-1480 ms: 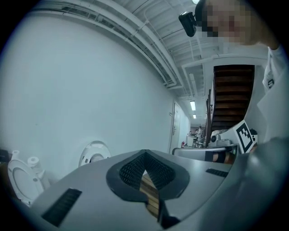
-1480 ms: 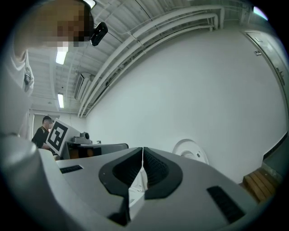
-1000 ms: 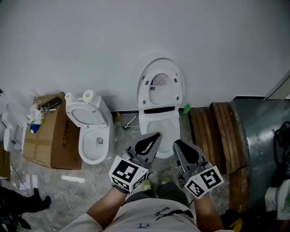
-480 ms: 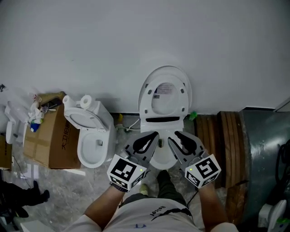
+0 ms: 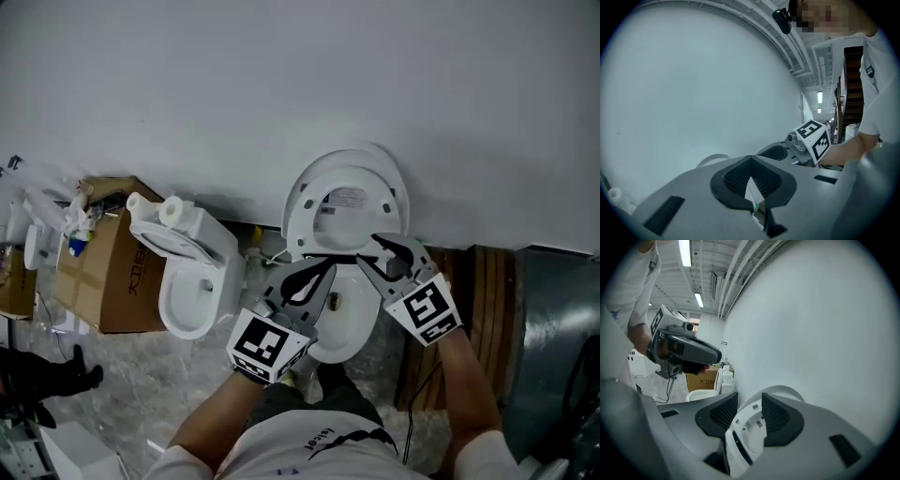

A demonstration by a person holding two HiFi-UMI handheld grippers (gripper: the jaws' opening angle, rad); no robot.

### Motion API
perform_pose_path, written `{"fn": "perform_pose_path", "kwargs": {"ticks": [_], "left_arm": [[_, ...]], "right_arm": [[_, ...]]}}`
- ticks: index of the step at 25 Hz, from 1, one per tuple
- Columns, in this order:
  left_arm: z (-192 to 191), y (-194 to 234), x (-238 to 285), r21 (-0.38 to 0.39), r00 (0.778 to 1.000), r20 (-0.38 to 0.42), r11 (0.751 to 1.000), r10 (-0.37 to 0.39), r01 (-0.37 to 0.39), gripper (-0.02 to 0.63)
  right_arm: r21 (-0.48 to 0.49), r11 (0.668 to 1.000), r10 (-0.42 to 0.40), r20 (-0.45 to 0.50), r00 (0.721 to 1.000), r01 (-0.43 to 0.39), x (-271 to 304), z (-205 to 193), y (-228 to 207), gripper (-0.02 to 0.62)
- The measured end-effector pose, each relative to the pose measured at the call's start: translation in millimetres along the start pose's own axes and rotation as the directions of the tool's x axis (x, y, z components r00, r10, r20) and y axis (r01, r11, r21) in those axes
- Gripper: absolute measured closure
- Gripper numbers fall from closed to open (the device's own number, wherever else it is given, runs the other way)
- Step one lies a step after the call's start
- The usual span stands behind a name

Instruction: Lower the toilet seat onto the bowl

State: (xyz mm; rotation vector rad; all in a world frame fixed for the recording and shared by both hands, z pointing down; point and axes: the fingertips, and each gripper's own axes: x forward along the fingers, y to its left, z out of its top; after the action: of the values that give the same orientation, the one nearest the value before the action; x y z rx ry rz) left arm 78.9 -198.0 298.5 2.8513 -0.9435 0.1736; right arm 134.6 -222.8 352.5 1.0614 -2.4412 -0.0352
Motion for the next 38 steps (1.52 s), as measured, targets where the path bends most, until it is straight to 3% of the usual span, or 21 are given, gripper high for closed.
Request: {"fn": "perform_pose_path", "kwargs": {"ticks": [5, 10, 13, 20, 38], "left_arm": [[-7.8, 19.1, 34.2, 0.042, 0.999, 0.018, 0.998, 0.038, -0.039, 0.600], [-17.3, 43.5, 69.7, 0.031, 0.995, 0.041, 0.995, 0.092, -0.093, 0.600], [-20.8, 50.4, 81.0, 0.054, 0.995, 0.038, 0.994, 0.092, -0.094, 0.600], [-43.8, 70.3, 90.7, 0.010, 0.990, 0.002, 0.990, 0.138, -0.138, 0.600], [-51.7, 102.1, 105.7, 0.012, 0.983, -0.015, 0.983, 0.183, -0.183, 0.600]], "right_arm": [[-0.137, 0.990, 0.018, -0.111, 0.994, -0.034, 49.6, -32.5, -54.2, 0.445], [-0.196, 0.980, -0.010, -0.201, 0.980, -0.030, 98.2, -58.5, -98.0, 0.444], [-0.248, 0.969, -0.042, -0.254, 0.966, -0.023, 123.8, -71.0, -114.5, 0.430], [-0.401, 0.916, -0.159, -0.333, 0.929, 0.013, 166.5, -83.5, -136.9, 0.419], [-0.333, 0.939, -0.083, -0.446, 0.891, -0.079, 220.6, -113.4, -144.2, 0.348]]}}
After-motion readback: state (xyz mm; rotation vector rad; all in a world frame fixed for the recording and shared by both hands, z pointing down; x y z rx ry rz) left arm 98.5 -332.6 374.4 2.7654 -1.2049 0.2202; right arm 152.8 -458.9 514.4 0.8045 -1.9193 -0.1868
